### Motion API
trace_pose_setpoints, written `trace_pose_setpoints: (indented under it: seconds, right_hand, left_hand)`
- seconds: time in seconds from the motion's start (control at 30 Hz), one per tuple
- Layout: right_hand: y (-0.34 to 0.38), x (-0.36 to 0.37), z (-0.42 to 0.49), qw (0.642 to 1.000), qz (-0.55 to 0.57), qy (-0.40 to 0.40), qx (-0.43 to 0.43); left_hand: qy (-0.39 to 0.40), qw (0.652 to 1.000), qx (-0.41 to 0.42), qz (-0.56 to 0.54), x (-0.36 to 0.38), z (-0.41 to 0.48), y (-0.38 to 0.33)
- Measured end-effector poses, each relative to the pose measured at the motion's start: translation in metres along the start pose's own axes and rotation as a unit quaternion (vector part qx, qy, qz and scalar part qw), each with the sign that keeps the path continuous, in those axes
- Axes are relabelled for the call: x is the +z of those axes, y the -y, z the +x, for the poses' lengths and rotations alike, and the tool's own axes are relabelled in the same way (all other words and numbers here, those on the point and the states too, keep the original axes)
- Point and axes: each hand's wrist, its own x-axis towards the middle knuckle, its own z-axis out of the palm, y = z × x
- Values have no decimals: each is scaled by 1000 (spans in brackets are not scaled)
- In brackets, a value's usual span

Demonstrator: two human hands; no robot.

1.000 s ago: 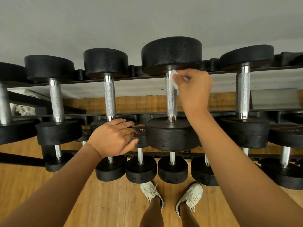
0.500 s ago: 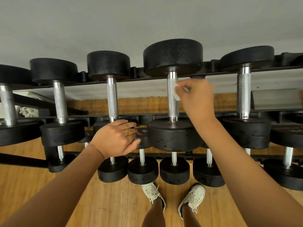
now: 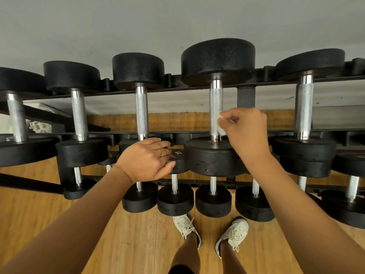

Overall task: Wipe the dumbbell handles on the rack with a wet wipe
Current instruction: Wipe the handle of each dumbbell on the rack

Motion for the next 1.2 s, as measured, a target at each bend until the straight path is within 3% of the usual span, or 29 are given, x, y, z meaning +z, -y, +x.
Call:
trace_pose_setpoints:
  seconds: [0.2,0.4,0.53,0.77,1.03,1.2]
  right_hand:
    - [7,0,20,999,39,-26,5]
    - [-10,-7,-3,997,5,67,39]
    - [-5,-9,7,998,30,43,23]
    - [-18,-17,1,987,37,142,66]
    - [10,-12,33,982,159,-100,-1]
    - [20,12,43,984,103,-141,-18]
  left_hand:
    - [9,1000,-5,-6,-1,1,0]
    - [42,999,-10,-22,-2,2,1]
    - [53,998,28,3,-5,-10,2]
    - [-2,1000,12,18,4,-20,-2]
    - [-21,1000,-5,20,9,-21,-4]
    - [-29,999,-7,21,10,-22,-4]
